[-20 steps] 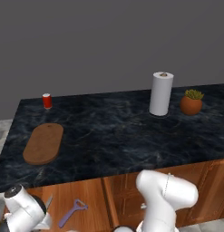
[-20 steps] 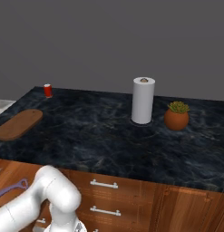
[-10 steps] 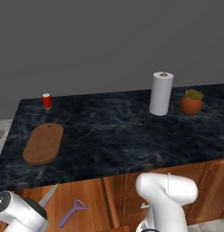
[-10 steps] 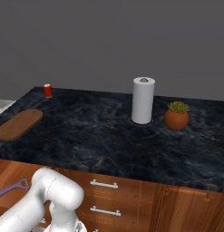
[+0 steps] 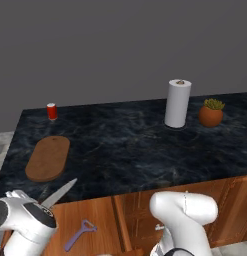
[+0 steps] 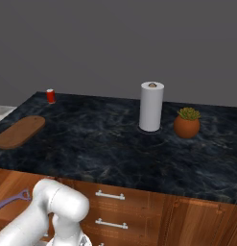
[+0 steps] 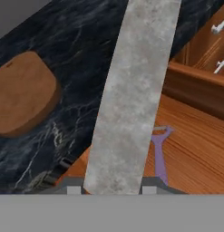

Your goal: Open the drawer on the left and place the cutting tools on the cutting board.

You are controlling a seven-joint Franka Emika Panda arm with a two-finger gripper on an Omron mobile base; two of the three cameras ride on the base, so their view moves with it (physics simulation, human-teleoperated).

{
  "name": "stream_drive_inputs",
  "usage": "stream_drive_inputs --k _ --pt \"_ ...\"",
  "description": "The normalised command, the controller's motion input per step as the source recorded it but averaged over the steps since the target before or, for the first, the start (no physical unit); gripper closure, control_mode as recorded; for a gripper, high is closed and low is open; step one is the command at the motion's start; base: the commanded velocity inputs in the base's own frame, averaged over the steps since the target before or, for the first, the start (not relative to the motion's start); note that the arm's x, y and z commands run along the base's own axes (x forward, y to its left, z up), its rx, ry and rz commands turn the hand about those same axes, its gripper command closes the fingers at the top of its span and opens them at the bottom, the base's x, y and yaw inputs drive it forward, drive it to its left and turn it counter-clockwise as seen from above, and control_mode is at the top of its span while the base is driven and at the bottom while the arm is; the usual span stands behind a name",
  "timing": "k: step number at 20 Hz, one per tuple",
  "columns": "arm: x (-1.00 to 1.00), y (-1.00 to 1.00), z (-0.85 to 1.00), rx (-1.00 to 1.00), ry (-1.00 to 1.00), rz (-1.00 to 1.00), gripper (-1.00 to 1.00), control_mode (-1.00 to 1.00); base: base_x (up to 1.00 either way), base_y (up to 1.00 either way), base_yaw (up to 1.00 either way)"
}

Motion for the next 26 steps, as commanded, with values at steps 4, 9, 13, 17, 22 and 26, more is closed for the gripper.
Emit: stream_drive_inputs --k 4,9,13,17,22,26 --pt "0.98 -0.34 1.0 0.03 -0.03 -0.16 1.0 -1.0 0.0 0.0 0.0" --pt "1.0 -0.26 0.82 0.11 0.13 -0.03 1.0 -1.0 0.0 0.0 0.0" --pt "1.0 -0.36 0.77 0.16 0.25 0.05 1.0 -1.0 0.0 0.0 0.0" --pt "0.94 -0.39 0.21 0.18 0.45 0.11 1.0 -1.0 0.0 0.0 0.0" --pt "0.91 -0.26 0.0 0.1 0.46 0.26 1.0 -1.0 0.0 0.0 0.0" --pt "0.69 -0.01 -0.07 0.04 0.3 0.36 1.0 -1.0 0.0 0.0 0.0"
